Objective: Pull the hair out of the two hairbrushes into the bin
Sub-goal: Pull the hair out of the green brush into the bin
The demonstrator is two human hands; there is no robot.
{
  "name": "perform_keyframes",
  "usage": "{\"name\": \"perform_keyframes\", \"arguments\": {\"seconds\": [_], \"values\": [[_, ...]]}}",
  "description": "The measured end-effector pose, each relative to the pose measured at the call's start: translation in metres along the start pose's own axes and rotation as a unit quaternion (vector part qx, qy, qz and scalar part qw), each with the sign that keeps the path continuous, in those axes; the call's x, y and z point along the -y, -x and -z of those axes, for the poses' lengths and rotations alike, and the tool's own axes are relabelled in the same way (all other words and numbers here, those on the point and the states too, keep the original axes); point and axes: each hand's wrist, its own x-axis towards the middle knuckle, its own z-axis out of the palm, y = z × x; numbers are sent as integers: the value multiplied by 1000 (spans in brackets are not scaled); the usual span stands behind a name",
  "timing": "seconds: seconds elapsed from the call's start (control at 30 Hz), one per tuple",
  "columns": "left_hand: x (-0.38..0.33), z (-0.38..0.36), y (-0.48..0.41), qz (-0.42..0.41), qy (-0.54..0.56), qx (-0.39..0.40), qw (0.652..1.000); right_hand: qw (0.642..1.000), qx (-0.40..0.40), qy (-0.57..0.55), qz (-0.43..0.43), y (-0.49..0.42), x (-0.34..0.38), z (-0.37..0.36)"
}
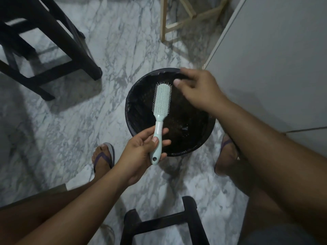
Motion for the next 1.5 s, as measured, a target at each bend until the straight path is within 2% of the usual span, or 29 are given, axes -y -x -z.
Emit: {"name": "perform_keyframes", "arguments": {"seconds": [0.07,0.13,0.3,0.43,0.67,0.83,0.97,1.2,1.33,1.5], "values": [[-2,-3,0,4,6,4,1000,998,54,-3,-23,10,2,-10],[-3,-5,0,7,10,11,1000,996,69,-45,-37,16,4,-19],[-4,-8,-3,20,20,24,999,984,23,-155,-89,18,-1,-22],[-4,-16,-12,52,27,23,998,963,22,-226,-147,16,-14,-19],[4,-32,-42,95,-9,-7,995,963,16,-218,-159,4,-47,-14],[4,-45,-66,96,-22,-12,995,966,-27,-204,-158,-13,-65,-6],[-5,-46,-77,91,-45,-17,995,963,-29,-214,-165,-20,-65,-6],[-67,-69,-30,56,-97,-9,994,944,-61,-278,-166,-4,6,40],[-128,-110,21,41,-122,19,992,952,-84,-263,-134,15,77,96],[-213,-182,91,53,-156,74,984,940,-144,-283,-127,61,164,185]]}}
